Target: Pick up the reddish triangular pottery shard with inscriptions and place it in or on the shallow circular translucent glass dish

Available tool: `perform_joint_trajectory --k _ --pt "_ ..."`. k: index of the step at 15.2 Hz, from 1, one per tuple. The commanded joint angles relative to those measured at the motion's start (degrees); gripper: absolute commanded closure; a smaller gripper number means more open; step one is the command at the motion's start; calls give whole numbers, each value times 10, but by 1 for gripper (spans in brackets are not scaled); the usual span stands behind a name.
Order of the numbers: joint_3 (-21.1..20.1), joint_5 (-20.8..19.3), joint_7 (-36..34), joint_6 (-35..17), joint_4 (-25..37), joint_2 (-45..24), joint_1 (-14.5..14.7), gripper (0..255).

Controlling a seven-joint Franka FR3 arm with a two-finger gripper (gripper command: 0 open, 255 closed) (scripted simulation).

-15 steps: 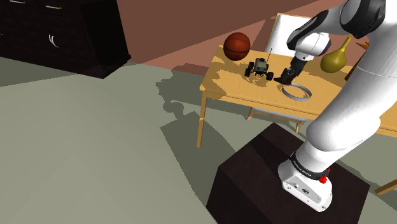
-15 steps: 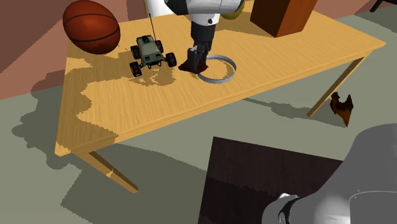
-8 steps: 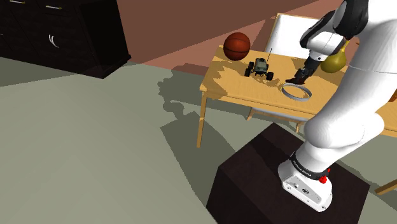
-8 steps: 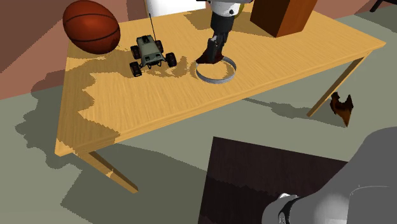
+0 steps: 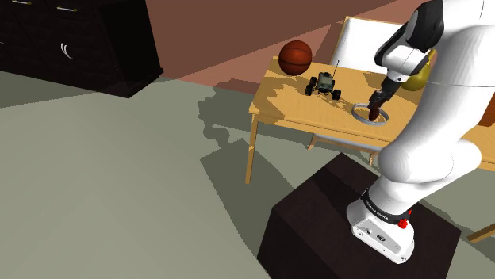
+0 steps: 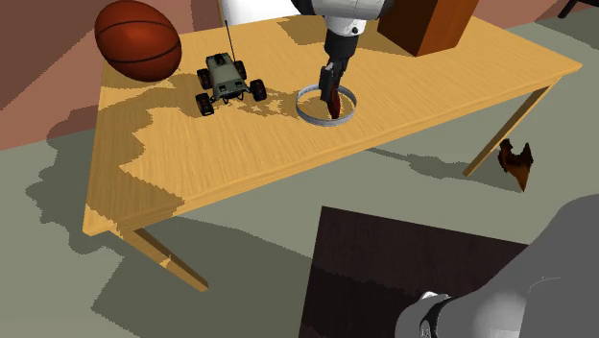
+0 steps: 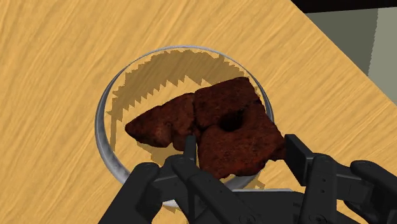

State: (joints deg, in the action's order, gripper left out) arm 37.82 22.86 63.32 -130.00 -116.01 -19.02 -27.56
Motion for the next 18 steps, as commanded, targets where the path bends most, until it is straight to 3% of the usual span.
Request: perform_joint_trajectory --k 1,7,11,12,13,14,15,16,17,18 --pt "-6 12 8 -10 -1 -13 -5 255" --pt "-24 45 33 -43 -7 -47 -19 255" --pt "-24 45 33 -43 -7 -47 -19 255" --pt "-25 46 32 -45 3 -37 -15 0" --pt "-25 46 32 -45 3 -37 -15 0" --pt "66 -54 -271 -142 -64 -10 115 0" --pt "17 20 3 -79 -27 -24 39 0" --pt "9 14 -1 -81 -27 -21 31 0" --pt "37 -7 -151 5 51 -75 47 0" --pt "60 -2 -278 106 144 -140 43 0"
